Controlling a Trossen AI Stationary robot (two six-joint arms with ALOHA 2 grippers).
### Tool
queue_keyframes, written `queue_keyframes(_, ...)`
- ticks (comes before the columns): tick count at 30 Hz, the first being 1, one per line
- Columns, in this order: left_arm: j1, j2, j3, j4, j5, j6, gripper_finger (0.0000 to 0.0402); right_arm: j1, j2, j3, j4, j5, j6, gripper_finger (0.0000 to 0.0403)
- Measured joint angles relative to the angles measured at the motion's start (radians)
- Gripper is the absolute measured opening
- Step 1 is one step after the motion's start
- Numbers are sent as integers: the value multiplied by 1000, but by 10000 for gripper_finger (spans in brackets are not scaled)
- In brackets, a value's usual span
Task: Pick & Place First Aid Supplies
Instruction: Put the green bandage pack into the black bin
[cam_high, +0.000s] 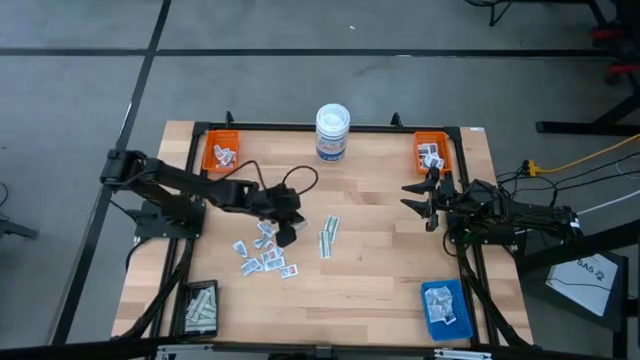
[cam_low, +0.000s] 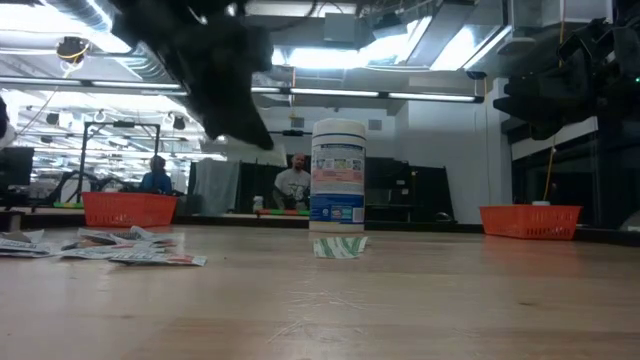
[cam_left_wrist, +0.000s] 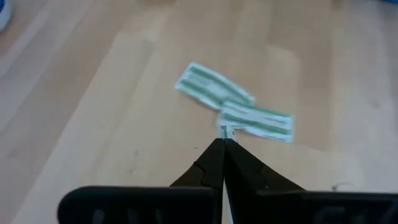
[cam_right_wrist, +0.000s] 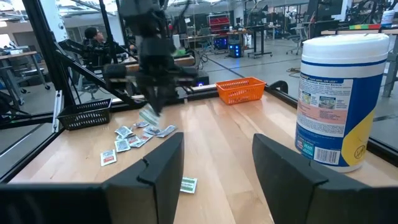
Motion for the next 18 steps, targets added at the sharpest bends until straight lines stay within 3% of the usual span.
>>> queue_keyframes(9, -129, -94, 0, 0, -26, -62, 1, 0, 0, 0, 0, 0, 0, 191)
queue_keyframes(18, -258, -108, 1, 0, 3, -149, 2, 0, 0, 0, 0, 0, 0, 191)
